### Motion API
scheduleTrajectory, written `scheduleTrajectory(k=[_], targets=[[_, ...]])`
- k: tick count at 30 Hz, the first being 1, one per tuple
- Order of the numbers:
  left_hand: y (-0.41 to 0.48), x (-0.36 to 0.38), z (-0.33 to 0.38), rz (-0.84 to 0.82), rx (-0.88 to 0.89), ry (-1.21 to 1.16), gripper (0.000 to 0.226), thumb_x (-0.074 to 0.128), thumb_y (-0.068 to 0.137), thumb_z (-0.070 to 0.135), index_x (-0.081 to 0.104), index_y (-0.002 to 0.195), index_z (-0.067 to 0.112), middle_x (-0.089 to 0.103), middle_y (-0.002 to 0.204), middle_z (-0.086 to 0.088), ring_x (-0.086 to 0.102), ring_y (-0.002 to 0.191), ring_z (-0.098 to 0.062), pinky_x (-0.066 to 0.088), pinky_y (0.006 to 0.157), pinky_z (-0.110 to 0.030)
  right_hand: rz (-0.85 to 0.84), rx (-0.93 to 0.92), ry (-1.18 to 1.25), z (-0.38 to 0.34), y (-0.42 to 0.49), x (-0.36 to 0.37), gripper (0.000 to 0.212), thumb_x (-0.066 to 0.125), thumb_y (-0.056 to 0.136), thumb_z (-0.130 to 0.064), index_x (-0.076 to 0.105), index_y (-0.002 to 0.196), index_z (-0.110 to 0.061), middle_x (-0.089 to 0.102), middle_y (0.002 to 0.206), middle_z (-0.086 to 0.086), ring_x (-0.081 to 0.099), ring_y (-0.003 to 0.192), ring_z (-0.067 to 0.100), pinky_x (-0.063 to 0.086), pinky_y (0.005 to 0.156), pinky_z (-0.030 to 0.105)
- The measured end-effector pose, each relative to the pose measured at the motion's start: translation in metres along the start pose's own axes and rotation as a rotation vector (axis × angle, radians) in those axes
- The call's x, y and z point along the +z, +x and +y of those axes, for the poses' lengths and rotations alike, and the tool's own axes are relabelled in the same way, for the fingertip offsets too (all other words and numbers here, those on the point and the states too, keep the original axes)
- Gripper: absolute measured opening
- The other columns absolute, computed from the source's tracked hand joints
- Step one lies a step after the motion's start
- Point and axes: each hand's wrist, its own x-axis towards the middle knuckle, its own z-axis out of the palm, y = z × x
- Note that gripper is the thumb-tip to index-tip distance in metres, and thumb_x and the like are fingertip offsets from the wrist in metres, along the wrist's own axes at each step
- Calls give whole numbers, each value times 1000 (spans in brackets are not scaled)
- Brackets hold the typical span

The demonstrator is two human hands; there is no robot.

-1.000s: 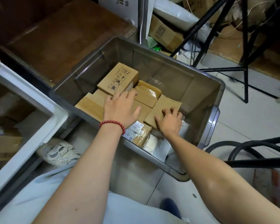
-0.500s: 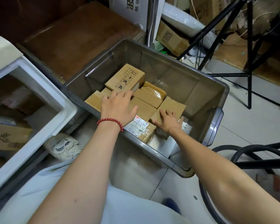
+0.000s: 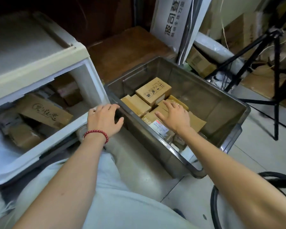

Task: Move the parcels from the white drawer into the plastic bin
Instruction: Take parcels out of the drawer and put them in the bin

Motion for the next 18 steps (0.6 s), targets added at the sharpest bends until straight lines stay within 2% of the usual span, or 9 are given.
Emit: scheduleTrajectory(k=[3, 6, 10, 18], targets=[[-23, -11, -36, 37, -106, 32, 48, 47, 91, 52, 47, 133, 29, 56, 131, 1, 48, 121, -24, 38, 93, -40, 33, -116, 37, -40, -6, -8, 65, 40, 92, -64, 35, 147, -28, 42, 149, 3, 37, 138, 27, 31, 112, 47], [-39, -24, -70, -21, -181, 99, 47, 47, 90, 52, 47, 131, 30, 57, 127, -1, 48, 119, -25, 37, 91, -40, 62, -232, 83, -78, -15, -15, 61, 42, 93, -61, 38, 145, -30, 44, 147, 2, 38, 136, 26, 30, 111, 45], [-74, -46, -126, -11, -419, -14, 47, 48, 90, 52, 49, 129, 27, 57, 128, -6, 49, 119, -31, 40, 90, -41, 50, -435, 105, -140, -28, -18, 57, 45, 92, -57, 42, 142, -31, 46, 143, 0, 41, 131, 26, 34, 104, 43], [-154, -27, -189, -46, -561, 58, 49, 50, 90, 48, 46, 131, 22, 54, 129, -8, 47, 119, -31, 40, 87, -41, -63, -645, 64, -232, -31, 2, 56, 48, 92, -56, 45, 139, -25, 47, 141, 5, 42, 130, 28, 34, 104, 43]])
